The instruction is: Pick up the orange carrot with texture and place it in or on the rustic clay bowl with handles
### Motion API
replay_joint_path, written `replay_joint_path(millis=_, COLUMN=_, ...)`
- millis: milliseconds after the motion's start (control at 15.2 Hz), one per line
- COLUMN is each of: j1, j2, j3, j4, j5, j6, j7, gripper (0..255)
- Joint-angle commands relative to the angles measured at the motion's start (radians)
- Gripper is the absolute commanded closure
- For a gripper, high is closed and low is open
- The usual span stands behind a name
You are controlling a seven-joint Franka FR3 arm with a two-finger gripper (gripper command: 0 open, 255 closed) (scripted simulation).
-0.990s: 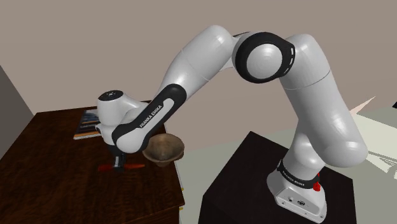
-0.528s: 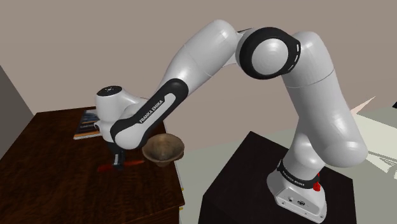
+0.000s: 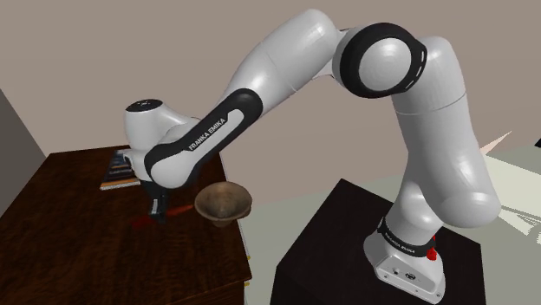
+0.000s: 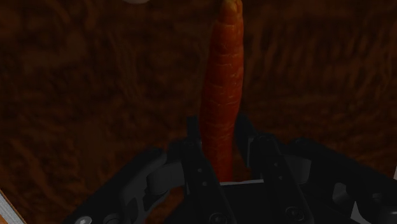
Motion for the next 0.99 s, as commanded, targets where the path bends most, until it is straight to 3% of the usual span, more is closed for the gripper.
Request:
replay_joint_path(millis=0, j1=-0.001, j2=-0.015, j3=0.003, j4=0.005, j5=0.003, j6=-0.02, j7=-0.001, gripper=255)
replay_joint_path(millis=924, j1=-0.013, j2=-0.12, j3=0.021, j4=0.041, j5=0.03, j6=-0.16, j7=-0.013, gripper=255)
